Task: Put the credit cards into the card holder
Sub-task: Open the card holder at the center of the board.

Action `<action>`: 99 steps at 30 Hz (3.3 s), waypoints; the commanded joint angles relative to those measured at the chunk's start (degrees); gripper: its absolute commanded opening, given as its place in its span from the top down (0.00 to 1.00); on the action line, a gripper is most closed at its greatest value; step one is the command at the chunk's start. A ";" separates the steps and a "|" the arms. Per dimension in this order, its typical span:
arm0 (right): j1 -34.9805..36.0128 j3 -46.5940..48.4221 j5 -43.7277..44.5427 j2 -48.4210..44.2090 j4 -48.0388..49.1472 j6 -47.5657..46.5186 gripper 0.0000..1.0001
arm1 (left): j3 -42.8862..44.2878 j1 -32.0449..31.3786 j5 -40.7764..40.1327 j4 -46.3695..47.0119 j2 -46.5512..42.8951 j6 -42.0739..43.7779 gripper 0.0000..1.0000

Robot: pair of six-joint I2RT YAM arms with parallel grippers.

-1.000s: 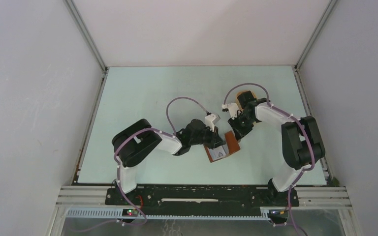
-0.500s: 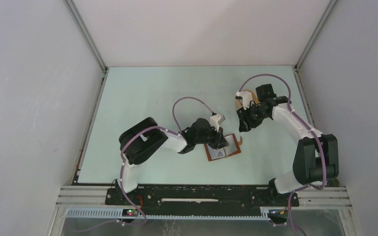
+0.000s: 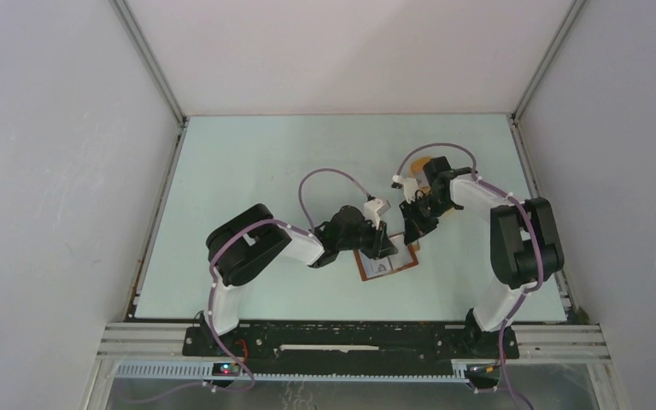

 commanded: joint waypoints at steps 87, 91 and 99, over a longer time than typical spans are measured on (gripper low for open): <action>5.78 2.42 12.01 4.65 0.03 0.10 0.86 | -23.00 -0.88 -15.60 4.04 -21.39 -20.28 0.47; 5.77 2.38 12.01 4.64 0.06 0.10 0.86 | -23.20 -0.96 -15.48 3.77 -21.89 -20.35 0.47; 5.77 2.51 11.97 4.80 -0.29 0.02 0.86 | -21.99 -1.06 -14.50 4.45 -19.60 -21.11 0.47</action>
